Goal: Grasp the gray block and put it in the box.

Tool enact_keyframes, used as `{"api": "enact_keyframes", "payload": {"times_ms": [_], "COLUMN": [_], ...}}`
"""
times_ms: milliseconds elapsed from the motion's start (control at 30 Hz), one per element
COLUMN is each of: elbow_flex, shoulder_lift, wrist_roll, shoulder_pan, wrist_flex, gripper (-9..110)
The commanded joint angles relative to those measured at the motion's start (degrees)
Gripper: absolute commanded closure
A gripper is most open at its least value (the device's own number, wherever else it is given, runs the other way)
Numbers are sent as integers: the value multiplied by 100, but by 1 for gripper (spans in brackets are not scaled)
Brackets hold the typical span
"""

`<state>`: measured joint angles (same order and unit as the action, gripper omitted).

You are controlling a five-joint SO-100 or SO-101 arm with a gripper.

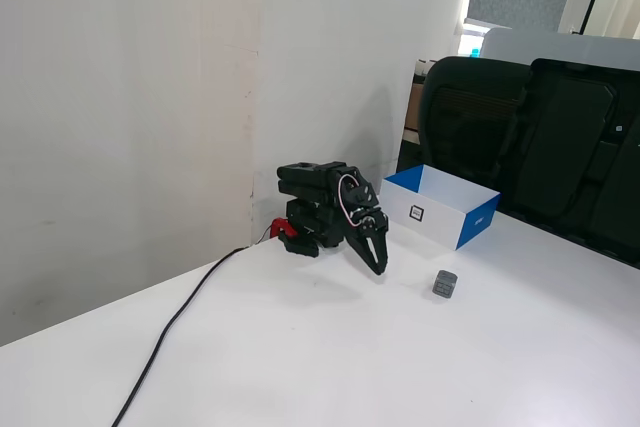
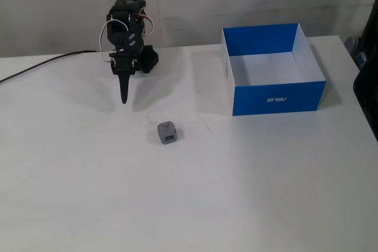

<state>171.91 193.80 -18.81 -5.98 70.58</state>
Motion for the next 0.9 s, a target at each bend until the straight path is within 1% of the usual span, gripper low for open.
{"api": "enact_keyframes", "payload": {"times_ms": [0, 100, 267, 400, 467, 600, 867], "elbow_flex": [-888, -1441, -2496, -2927, -3094, -3357, -4456], "shoulder_lift": [53, -334, -1951, -2443, -2874, -3814, -5001], "wrist_roll": [-9, -18, -26, -70, -70, -79, -79], "shoulder_pan": [185, 483, 800, 1125, 1274, 1397, 1494], "wrist_flex": [334, 422, 413, 545, 624, 580, 712], "gripper": [101, 101, 101, 100, 97, 97, 79]}}
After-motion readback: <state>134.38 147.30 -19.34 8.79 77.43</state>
